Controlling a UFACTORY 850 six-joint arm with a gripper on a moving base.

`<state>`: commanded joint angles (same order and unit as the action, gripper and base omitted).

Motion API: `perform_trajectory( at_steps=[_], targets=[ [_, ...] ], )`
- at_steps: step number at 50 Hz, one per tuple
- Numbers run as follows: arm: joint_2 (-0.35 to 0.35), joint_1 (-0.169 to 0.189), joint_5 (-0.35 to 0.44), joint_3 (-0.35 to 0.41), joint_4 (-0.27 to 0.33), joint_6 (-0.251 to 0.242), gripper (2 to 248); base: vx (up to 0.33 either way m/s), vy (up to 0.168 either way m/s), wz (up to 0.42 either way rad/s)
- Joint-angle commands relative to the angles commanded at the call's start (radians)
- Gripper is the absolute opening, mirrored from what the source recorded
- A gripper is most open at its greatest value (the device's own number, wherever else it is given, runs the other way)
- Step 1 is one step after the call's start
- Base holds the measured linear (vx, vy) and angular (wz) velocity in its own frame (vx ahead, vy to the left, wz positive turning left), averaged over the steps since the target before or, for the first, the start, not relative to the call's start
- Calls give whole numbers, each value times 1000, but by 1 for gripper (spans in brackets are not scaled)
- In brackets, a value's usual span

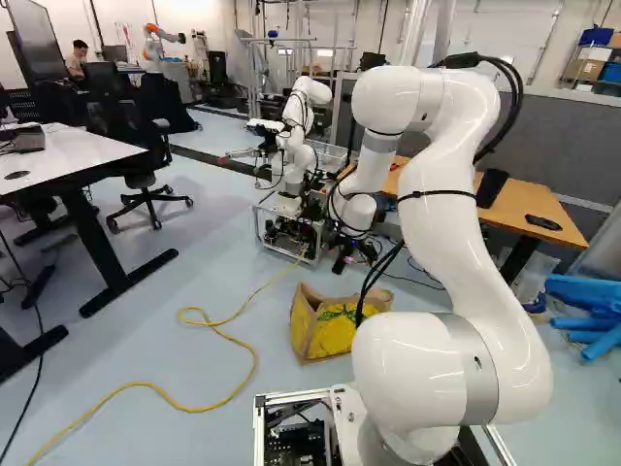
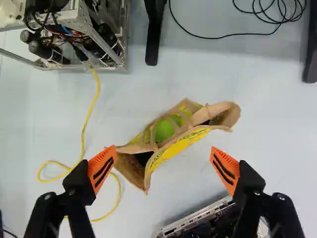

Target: Pick up the bag on the ground and place it on the table

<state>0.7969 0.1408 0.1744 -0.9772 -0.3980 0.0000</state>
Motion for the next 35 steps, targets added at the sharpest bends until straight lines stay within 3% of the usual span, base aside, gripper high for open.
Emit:
perform_trajectory(
  at_steps=[9, 35],
  targets=[
    [34, 0, 0, -20, 0, 49, 247, 0, 0, 0],
    [131, 0, 0, -82, 0, 315, 247, 0, 0, 0]
  ],
)
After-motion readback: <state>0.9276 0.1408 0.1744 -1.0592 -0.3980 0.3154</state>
